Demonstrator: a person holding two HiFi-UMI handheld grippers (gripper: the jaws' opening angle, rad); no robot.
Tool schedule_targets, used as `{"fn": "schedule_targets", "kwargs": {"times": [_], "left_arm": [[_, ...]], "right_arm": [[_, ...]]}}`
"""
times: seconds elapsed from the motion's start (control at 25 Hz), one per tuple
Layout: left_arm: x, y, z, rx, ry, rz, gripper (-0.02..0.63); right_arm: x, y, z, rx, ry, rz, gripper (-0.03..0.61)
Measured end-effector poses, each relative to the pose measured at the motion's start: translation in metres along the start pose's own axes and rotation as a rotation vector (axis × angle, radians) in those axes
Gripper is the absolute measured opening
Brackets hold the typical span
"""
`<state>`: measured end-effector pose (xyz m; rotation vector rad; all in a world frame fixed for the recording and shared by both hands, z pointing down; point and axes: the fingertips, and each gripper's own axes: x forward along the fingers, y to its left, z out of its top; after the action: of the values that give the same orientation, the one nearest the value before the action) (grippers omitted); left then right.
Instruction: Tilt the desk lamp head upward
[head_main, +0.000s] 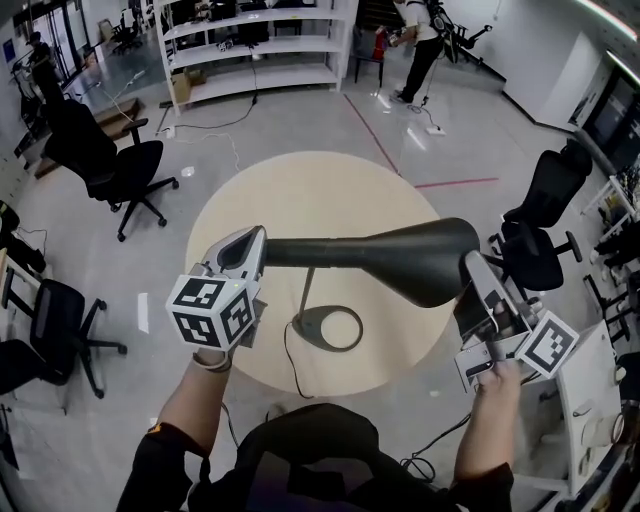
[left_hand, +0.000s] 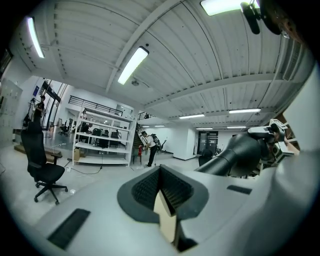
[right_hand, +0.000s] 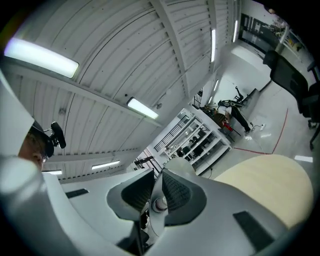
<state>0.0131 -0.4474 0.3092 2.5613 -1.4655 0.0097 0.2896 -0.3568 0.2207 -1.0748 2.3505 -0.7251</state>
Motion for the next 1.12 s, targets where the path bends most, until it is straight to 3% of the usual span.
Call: {"fn": "schedule_targets", "kwargs": {"times": [0.56, 1.12], "left_arm": [[0.004, 0.003, -0.031, -0.027, 0.028, 0.011, 0.046], [0.002, -0.012, -0.049, -0.059, 0.033, 0.008, 0.044]], "right_arm": [[0.044, 0.078, 0.020, -0.261, 0.053, 0.002, 0.060], [0.061, 0.122, 0.020, -0.386, 0.089, -0.010, 0.060]]}}
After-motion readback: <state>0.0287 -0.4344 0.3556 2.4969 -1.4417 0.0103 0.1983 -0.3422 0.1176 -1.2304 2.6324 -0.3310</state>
